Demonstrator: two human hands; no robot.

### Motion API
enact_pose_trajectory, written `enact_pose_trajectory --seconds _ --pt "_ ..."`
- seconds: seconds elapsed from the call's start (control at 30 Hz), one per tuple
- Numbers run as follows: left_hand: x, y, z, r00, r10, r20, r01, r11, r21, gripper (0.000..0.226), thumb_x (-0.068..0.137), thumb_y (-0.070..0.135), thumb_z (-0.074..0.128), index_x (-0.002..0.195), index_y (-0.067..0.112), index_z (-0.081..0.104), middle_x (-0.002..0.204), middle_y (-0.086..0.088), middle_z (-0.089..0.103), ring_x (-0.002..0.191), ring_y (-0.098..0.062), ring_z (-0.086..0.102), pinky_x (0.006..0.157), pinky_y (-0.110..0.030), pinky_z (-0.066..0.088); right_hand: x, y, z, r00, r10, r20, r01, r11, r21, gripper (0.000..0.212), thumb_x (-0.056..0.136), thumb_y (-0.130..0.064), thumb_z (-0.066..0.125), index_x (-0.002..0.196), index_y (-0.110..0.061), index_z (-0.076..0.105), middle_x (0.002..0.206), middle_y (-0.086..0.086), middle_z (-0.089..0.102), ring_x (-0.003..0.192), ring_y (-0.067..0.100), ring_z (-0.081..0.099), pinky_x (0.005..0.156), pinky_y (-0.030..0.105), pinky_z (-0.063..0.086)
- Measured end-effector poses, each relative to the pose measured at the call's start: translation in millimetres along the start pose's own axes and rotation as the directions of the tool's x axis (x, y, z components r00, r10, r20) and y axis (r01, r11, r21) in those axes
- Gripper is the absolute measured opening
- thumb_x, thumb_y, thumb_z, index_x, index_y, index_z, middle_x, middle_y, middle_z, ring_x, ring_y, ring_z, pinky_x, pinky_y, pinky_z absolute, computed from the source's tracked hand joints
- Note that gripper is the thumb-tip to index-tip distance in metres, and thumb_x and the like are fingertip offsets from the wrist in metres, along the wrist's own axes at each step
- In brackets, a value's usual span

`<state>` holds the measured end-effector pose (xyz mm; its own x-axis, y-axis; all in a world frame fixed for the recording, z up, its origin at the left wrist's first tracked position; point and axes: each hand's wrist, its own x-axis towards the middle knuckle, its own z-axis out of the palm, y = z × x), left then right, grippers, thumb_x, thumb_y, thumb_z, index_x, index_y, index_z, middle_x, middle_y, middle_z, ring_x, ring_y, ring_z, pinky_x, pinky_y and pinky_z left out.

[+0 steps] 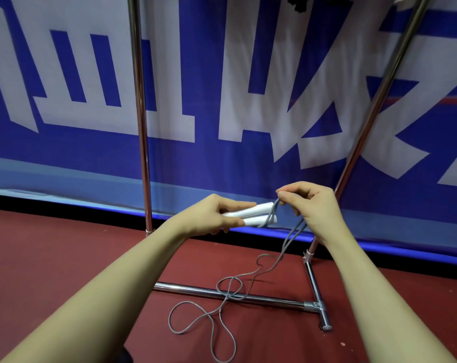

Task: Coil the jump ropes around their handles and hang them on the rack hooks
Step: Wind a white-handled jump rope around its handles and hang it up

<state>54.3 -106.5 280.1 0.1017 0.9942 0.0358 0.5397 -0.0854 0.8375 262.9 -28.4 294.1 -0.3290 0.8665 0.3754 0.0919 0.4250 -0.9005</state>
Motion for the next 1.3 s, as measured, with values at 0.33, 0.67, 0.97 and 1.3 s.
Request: enact_pose_trajectory --seconds 0.33,0.67,0.97,1.3 --pt "-10.0 30.5 4.3 0.984 0.145 0.106 -0.128 0.98 -0.152 0.044 0.088 0.012 0.069 0.12 0.041 0.063 0.06 0.005 0.053 0.047 -0.009 0.033 0.046 -0.019 0.031 3.0 -2.0 -2.0 0.997 0.071 -0.012 -0.068 0.983 0.169 0.017 0.083 -0.009 0.07 0.067 -0.015 0.069 0.059 -0.005 0.062 0.056 0.006 0.054 0.056 0.018 0.046" --pt "-1.0 31.4 -1.5 0.933 0.142 -0.332 -0.239 0.931 -0.276 0.039 0.085 0.011 0.072 0.118 0.031 0.068 0.06 -0.002 0.057 0.048 -0.012 0.033 0.044 -0.019 0.028 1.0 11.6 2.8 0.953 0.215 0.213 -0.27 0.922 0.277 0.032 0.099 -0.009 0.046 0.083 -0.012 0.073 0.061 0.0 0.044 0.044 0.007 0.027 0.042 0.02 0.029" --pt "5.4 1.6 -5.0 0.924 0.097 -0.369 -0.109 0.994 -0.012 0.039 0.089 0.021 0.068 0.126 0.032 0.063 0.071 0.022 0.065 0.057 -0.002 0.051 0.062 -0.014 0.04 -3.1 7.9 -1.9 0.89 0.168 0.424 -0.257 0.953 0.161 0.022 0.09 -0.015 0.06 0.1 0.003 0.069 0.063 0.001 0.044 0.044 0.009 0.032 0.046 0.021 0.037" --pt "-1.2 -8.8 -11.1 0.987 0.07 -0.146 -0.058 0.995 0.086 0.041 0.087 0.017 0.07 0.125 0.03 0.064 0.106 0.024 0.069 0.091 0.013 0.06 0.083 -0.011 0.044 -2.8 -3.2 -3.8 0.931 0.123 0.345 -0.195 0.964 0.183 0.021 0.092 -0.015 0.059 0.079 -0.001 0.068 0.054 -0.004 0.037 0.044 0.009 0.026 0.043 0.019 0.024"
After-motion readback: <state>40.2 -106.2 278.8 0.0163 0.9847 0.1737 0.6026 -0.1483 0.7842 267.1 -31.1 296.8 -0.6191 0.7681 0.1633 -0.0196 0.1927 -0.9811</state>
